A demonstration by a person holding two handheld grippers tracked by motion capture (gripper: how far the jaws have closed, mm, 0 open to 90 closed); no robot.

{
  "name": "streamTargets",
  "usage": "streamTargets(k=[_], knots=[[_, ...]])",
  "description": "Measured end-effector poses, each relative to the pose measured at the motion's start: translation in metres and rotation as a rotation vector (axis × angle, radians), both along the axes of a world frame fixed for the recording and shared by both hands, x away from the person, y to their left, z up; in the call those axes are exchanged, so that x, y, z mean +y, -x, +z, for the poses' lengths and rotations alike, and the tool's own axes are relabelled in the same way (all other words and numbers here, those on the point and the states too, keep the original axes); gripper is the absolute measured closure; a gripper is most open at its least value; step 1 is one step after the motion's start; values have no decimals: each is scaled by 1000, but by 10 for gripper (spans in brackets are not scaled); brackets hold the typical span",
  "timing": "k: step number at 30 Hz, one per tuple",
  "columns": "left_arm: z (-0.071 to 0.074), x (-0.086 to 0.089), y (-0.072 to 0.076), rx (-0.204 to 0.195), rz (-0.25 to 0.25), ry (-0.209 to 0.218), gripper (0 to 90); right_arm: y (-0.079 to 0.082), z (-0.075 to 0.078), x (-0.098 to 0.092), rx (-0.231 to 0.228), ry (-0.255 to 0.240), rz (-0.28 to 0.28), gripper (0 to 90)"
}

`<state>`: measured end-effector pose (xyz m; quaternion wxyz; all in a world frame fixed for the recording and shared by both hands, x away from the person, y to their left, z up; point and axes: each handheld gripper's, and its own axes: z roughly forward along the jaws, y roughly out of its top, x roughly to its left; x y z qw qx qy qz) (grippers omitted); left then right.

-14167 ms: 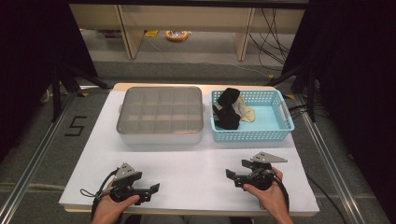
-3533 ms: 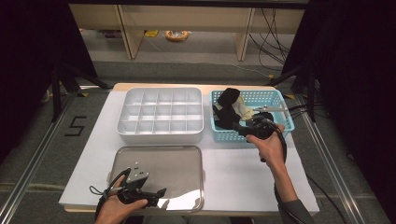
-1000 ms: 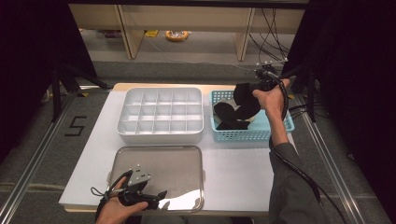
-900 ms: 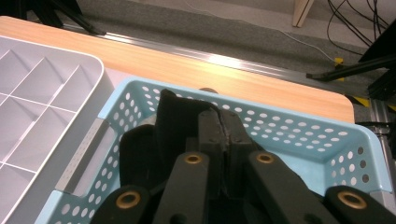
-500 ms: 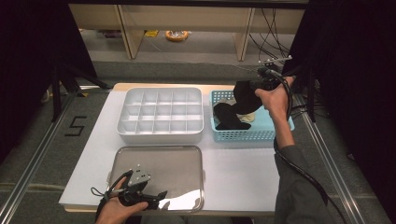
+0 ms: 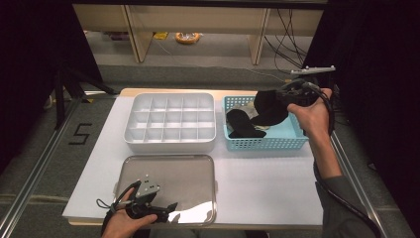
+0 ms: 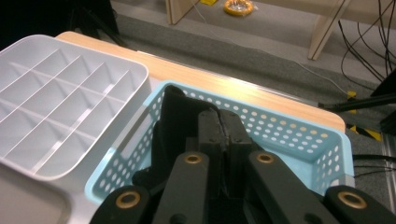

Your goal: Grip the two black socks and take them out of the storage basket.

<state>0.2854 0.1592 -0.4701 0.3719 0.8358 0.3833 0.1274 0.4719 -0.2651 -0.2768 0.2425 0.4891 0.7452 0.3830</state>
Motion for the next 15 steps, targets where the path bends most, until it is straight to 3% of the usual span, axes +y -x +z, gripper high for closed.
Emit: streamTargets(k=[4, 8, 12, 15], knots=[[0, 0, 0, 0, 5, 6, 161, 21, 3, -7, -9, 7, 27, 891], [-2, -1, 0, 2, 5, 7, 161, 42, 3, -11, -20, -18, 61, 891], [-1, -2, 0, 1, 5, 8, 161, 62, -3, -8, -21, -15, 106, 890], [-1, -2, 0, -4, 13, 11, 161, 76, -10, -5, 3, -19, 128, 890]])
